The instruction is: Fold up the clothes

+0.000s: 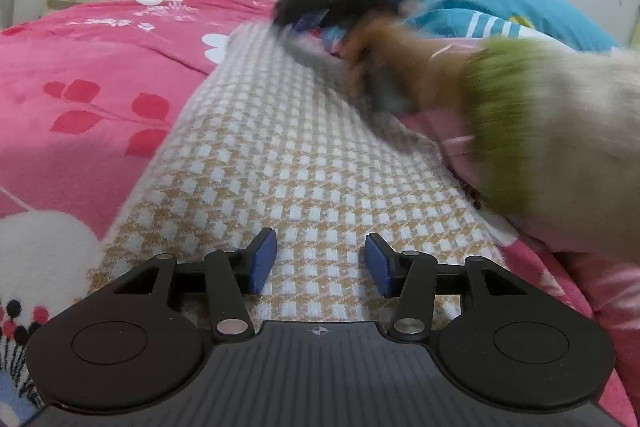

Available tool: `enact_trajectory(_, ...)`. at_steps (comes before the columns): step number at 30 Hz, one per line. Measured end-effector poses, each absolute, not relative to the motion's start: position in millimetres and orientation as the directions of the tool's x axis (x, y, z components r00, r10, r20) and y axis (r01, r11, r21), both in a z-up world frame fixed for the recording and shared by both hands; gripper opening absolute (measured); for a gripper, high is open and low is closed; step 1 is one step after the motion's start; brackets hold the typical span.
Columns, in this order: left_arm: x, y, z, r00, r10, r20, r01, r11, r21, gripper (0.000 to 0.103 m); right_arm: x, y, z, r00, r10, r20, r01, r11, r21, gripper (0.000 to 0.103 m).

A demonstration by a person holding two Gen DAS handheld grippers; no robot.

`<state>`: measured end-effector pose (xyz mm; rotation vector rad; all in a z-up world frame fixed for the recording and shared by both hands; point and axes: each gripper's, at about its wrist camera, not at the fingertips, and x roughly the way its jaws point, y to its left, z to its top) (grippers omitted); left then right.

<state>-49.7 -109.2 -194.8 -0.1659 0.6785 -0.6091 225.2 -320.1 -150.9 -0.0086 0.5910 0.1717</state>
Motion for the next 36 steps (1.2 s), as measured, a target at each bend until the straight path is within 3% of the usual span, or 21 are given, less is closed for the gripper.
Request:
enact_trajectory(4,-50,-110,-194,0.615,-0.575,-0.54,0.473,0.817,-0.331,0.049,243,-326,-151,0.808,0.149,-0.571,-0.109,0.989,0.104,0.024)
enact_trajectory(9,-49,-110,-193,0.613,-0.574,-0.543,0.472,0.817,-0.332,0.05,214,-302,-109,0.823,0.27,-0.5,-0.27,0.96,0.074,0.025)
enact_trajectory(12,-50,-109,-193,0.614,-0.576,-0.539,0.472,0.816,-0.334,0.05,227,-271,-145,0.759,0.247,-0.603,-0.358,0.931,-0.07,0.023)
enact_trajectory(15,-50,-108,-193,0.615,-0.578,-0.536,0.467,0.815,-0.344,0.05,245,-269,-172,0.769,0.249,-0.589,-0.344,0.937,-0.053,0.027)
enact_trajectory(18,-51,-107,-193,0.614,-0.58,-0.536,0.467,0.814,-0.346,0.05,253,-267,-158,0.75,0.231,-0.62,-0.344,0.936,-0.067,0.027)
enact_trajectory(21,-50,-107,-192,0.61,-0.582,-0.539,0.467,0.813,-0.349,0.05,247,-285,-129,0.756,0.224,-0.616,-0.295,0.955,-0.015,0.027)
enact_trajectory(31,-47,-104,-193,0.607,-0.593,-0.529,0.467,0.805,-0.366,0.05,235,-354,-157,0.698,0.17,-0.696,-0.077,0.984,0.162,0.028)
enact_trajectory(33,-47,-102,-194,0.604,-0.602,-0.523,0.469,0.798,-0.378,0.05,232,-363,-145,0.694,0.18,-0.697,-0.02,0.973,0.231,0.028)
enact_trajectory(36,-45,-99,-194,0.594,-0.614,-0.52,0.467,0.789,-0.399,0.05,206,-377,-104,0.694,0.161,-0.702,-0.012,0.977,0.212,0.029)
